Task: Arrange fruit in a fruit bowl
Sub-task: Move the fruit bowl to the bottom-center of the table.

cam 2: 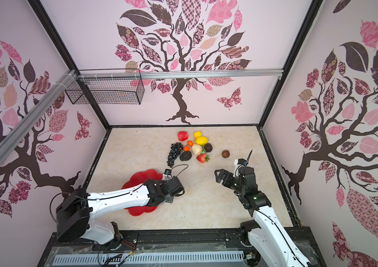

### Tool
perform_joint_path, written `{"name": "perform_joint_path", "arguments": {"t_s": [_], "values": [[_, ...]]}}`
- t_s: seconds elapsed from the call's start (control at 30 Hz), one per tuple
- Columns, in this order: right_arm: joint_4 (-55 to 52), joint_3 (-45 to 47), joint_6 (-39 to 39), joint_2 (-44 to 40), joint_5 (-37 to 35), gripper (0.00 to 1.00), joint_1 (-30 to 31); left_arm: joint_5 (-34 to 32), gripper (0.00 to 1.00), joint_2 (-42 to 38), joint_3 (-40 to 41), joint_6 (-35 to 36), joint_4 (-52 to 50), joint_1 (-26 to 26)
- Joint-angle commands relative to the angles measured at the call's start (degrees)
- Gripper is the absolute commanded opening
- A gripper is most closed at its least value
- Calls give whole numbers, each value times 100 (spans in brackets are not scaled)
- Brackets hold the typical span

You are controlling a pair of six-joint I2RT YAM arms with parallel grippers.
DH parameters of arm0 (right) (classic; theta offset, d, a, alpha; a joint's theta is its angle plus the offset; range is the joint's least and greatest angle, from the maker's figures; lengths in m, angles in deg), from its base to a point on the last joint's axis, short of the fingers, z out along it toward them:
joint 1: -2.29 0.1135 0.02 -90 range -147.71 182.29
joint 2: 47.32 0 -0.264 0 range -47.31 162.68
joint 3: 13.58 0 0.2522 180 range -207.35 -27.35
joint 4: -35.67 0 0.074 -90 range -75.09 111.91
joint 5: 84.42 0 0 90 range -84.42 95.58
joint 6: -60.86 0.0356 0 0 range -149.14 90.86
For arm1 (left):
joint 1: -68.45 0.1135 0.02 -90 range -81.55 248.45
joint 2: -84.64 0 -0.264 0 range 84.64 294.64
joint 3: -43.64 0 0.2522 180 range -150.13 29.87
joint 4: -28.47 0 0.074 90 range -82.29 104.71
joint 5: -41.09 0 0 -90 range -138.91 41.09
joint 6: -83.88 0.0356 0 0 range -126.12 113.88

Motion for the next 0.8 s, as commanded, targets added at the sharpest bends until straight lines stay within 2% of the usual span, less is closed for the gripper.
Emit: {"name": "perform_joint_path", "arguments": {"t_s": [0.0, 0.17, 0.43, 0.63, 0.7, 0.77], "values": [[-294, -233, -59, -245, -321, 100, -6, 334, 8, 410, -631, -208, 160, -342], [-502, -203, -18, -640, -519, 100, -6, 533, 12, 840, -1366, 44, 216, -660], [-524, -166, 85, -709, -517, 100, -6, 767, 18, 961, -1501, 274, 484, -698], [-384, -180, 116, -533, -366, 100, -6, 744, 38, 707, -1298, 310, 696, -698], [-376, -241, 86, -443, -318, 100, -6, 846, 43, 446, -1399, 311, 450, -663], [-467, -332, 29, -350, -279, 100, -6, 600, 51, -142, -1336, 310, 308, -627]]}}
